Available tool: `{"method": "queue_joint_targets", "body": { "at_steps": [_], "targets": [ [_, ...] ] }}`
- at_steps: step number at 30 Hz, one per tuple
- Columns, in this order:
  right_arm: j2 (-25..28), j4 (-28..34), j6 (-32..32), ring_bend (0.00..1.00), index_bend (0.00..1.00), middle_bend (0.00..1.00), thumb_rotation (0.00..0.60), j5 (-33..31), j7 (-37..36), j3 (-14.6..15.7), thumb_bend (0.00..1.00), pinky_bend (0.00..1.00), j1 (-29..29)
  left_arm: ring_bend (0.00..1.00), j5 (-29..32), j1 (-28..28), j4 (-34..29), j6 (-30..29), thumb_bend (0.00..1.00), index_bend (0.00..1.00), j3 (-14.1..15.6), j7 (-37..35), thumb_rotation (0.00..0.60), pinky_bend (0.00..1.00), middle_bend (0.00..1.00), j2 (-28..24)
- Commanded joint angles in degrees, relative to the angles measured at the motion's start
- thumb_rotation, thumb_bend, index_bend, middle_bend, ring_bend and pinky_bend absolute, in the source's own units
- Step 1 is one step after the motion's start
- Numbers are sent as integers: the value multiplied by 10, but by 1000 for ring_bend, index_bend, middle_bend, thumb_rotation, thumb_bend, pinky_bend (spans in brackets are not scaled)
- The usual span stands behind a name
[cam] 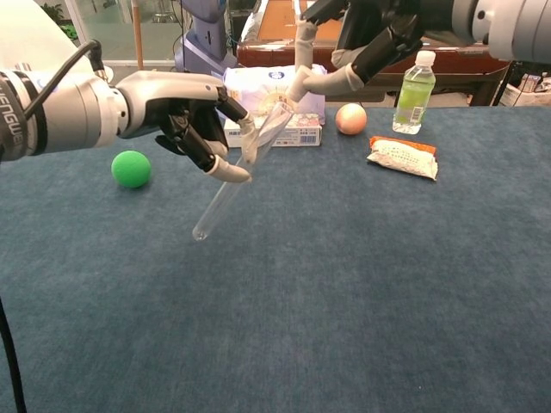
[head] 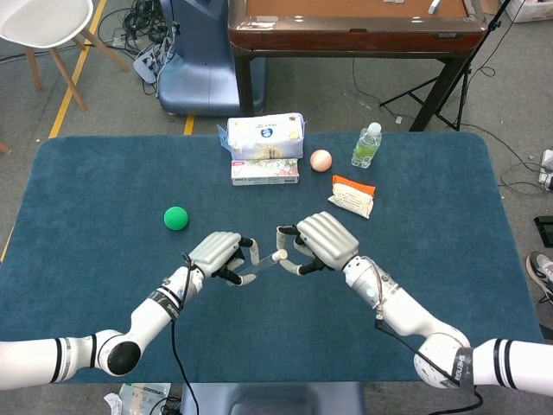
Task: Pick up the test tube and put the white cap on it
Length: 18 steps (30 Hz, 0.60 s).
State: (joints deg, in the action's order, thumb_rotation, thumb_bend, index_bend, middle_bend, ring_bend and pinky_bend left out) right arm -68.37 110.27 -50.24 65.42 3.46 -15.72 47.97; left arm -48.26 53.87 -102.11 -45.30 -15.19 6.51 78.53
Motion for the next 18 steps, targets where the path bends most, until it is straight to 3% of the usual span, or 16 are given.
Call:
{"method": "queue_joint_targets", "body": {
  "at_steps": [1,18],
  "targets": [
    [-1,-2,1,1000,600,1000,600,-2,1,1,379,1000,2,1000,1,1,0,-1,277,637,1,-1,600,1000,1000,-1],
    [-14,-15,14,1000,600,1000,600,-11,2,6,379,1000,18,1000,10,12,-2,-1,277,637,7,-6,600,1000,1000,-1]
  ]
}}
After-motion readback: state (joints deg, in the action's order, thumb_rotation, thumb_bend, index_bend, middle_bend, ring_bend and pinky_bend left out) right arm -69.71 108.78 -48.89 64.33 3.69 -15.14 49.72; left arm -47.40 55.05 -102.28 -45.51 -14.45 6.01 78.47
